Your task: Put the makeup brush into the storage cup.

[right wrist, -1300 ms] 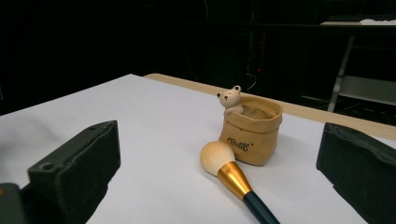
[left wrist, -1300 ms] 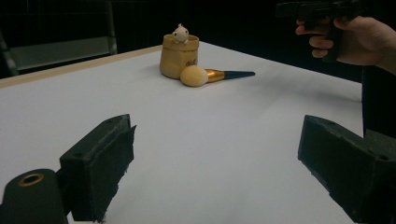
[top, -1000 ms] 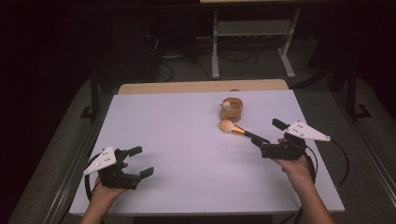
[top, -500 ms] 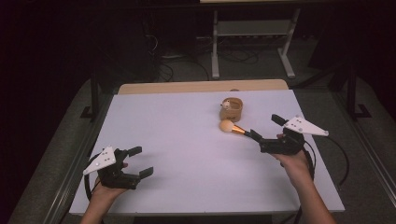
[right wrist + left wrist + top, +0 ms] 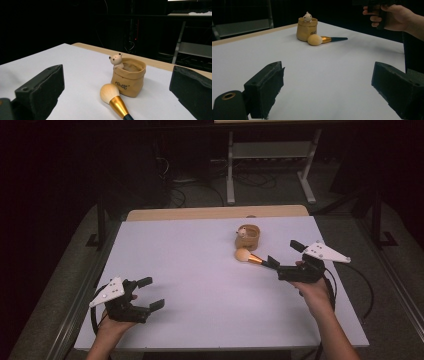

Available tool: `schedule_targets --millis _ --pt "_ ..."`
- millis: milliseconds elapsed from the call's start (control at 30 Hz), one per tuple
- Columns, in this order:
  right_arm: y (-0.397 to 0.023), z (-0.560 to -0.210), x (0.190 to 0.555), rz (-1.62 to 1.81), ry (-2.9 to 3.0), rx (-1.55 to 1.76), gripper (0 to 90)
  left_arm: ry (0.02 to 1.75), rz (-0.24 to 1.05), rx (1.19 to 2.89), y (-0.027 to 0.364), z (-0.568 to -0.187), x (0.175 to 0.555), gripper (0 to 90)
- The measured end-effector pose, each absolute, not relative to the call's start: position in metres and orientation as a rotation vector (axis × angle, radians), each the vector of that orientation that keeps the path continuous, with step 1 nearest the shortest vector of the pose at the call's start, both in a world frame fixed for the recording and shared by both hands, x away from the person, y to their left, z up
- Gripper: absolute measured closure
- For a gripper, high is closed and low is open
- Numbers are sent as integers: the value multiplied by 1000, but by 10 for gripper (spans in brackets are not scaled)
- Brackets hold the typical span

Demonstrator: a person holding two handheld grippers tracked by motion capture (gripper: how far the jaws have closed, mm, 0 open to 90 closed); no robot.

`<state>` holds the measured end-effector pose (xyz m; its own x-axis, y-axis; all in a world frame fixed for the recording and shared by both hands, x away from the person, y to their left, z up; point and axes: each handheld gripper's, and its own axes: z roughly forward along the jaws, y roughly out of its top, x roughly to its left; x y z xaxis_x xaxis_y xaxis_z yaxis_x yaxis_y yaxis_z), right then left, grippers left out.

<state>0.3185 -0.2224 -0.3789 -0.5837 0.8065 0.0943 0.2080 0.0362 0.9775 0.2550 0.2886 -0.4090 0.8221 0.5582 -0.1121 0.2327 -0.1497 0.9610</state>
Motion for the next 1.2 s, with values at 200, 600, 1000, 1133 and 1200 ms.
schedule_targets --millis 200,600,1000,1133,1200 --pt "-221 -375 323 1582 1812 1017 0 615 317 1728 289 -409 255 100" --pt "-221 -375 333 1595 1794 1036 0 621 314 1730 289 -409 255 100" --pt "-222 -380 342 1602 1781 1065 0 619 316 1727 290 -409 255 100" --pt "-223 -382 345 1594 1789 1065 0 621 314 1730 290 -409 255 100" --pt "-223 -382 346 1594 1786 1068 0 621 312 1729 290 -409 255 100"
